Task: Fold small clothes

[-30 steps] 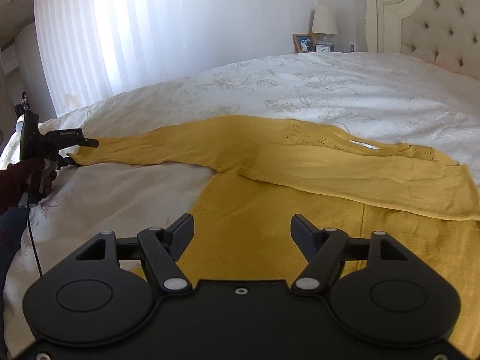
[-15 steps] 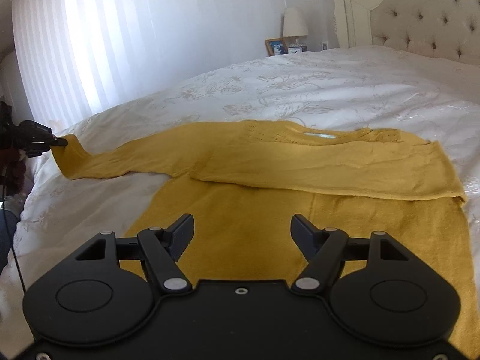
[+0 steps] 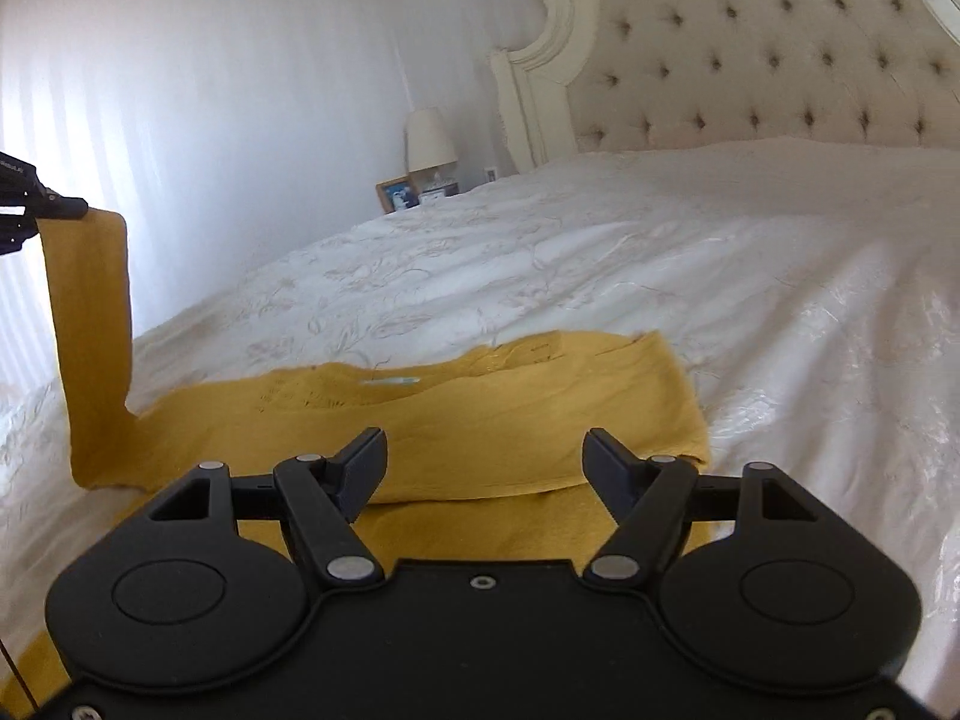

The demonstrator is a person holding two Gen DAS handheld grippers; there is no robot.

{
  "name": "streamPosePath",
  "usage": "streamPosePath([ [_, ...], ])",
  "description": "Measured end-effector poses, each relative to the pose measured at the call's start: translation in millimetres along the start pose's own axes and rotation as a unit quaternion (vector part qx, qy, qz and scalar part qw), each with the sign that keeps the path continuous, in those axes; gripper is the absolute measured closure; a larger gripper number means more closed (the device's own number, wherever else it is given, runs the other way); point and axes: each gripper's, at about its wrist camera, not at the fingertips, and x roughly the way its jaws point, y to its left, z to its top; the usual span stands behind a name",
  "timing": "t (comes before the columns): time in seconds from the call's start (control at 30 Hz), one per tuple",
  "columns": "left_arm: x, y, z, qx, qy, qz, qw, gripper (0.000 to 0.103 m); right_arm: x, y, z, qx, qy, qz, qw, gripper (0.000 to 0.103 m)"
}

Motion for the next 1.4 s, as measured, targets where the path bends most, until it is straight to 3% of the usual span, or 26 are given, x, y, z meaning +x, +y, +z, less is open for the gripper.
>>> streamPosePath([
  [0.17,61.1,-60.6,-39.2,-0.008,0.033,-0.061,0.9976,0.099,-0.6,-37.8,1.3,0.070,0.013,-0.036,0.997,0.028],
  [0.43,134.3,-103.2,-120.4,0.009,0.119,-0.075,0.9901,0.097,-3.8,-67.2,2.3,0.130,0.012,-0.063,0.989,0.028],
  [0.5,140.1,-103.5,-131.9,0.017,0.141,-0.084,0.9863,0.085,-2.6,-69.8,1.5,0.135,0.013,-0.063,0.989,0.028],
  [0.53,139.3,-105.7,-135.9,0.023,0.145,-0.088,0.9852,0.064,-2.2,-70.5,1.5,0.136,0.014,-0.063,0.989,0.028],
  [0.57,138.2,-106.6,-138.4,0.030,0.145,-0.093,0.9846,0.051,-0.7,-70.3,1.3,0.136,0.015,-0.063,0.989,0.028],
  [0.77,101.3,-111.7,-141.5,0.107,0.108,-0.094,0.9839,0.035,3.4,-65.8,-2.3,0.127,0.023,-0.058,0.990,0.028],
  [0.9,73.8,-93.0,-151.6,0.150,0.091,-0.048,0.9833,0.034,3.6,-62.2,-3.6,0.120,0.021,-0.053,0.991,0.028],
  [1.07,46.5,-45.9,-167.1,0.156,0.083,0.039,0.9835,0.034,5.5,-59.2,-5.3,0.107,0.020,-0.046,0.993,0.028],
  [1.27,33.8,18.2,-176.4,0.111,0.104,0.132,0.9796,0.034,7.0,-47.2,-9.1,0.082,0.021,-0.035,0.996,0.028],
  [1.4,29.0,52.5,-183.9,0.078,0.128,0.158,0.9761,0.033,9.2,-42.9,-11.9,0.071,0.021,-0.024,0.997,0.028],
])
